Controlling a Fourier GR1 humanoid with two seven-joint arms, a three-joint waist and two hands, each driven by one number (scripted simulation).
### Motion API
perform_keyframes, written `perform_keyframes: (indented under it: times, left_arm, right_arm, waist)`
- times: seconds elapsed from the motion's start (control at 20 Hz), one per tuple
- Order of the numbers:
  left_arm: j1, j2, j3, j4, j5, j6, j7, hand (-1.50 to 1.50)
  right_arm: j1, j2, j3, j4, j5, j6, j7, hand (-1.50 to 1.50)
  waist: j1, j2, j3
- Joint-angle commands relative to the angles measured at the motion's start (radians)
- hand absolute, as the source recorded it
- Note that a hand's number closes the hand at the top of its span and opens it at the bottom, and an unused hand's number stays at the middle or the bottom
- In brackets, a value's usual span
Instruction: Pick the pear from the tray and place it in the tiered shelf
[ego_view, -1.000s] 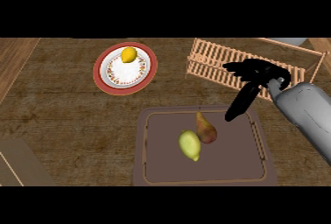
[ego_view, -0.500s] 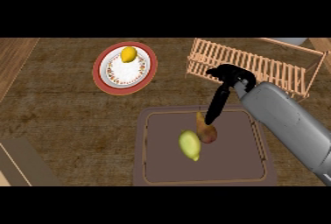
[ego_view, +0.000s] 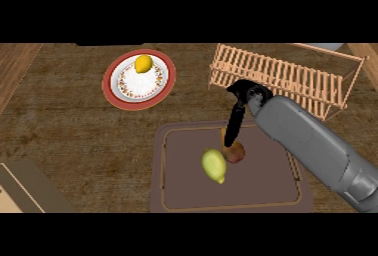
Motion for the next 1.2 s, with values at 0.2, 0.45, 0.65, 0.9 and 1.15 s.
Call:
perform_keyframes:
  times: [0.2, 0.45, 0.65, 0.9, 1.15]
  left_arm:
    - [-0.252, -0.090, -0.056, -0.057, 0.005, 0.001, -0.115, 0.00]
    - [-0.269, -0.085, -0.030, -0.062, 0.018, -0.011, -0.088, 0.00]
    - [-0.262, -0.101, -0.040, -0.071, -0.003, -0.008, -0.090, 0.00]
    - [-0.265, -0.114, -0.038, -0.064, 0.009, -0.022, -0.081, 0.00]
    - [-0.284, -0.126, -0.040, -0.076, -0.015, -0.005, -0.066, 0.00]
  right_arm:
    - [-0.032, 0.070, 0.066, 0.062, 0.026, 0.006, 0.094, -1.50]
    - [-0.039, 0.102, 0.091, 0.114, 0.040, -0.005, 0.084, -1.50]
    - [-0.038, 0.119, 0.120, 0.140, 0.060, -0.014, 0.076, -1.50]
    - [-0.023, 0.131, 0.160, 0.194, 0.094, -0.032, 0.065, -1.50]
    - [-0.021, 0.158, 0.187, 0.219, 0.124, -0.059, 0.028, -1.50]
  waist:
    - [-0.047, -0.002, -0.026]
    - [-0.055, 0.001, -0.026]
    - [-0.056, -0.004, -0.025]
    - [-0.055, -0.001, -0.025]
    - [-0.059, 0.001, -0.023]
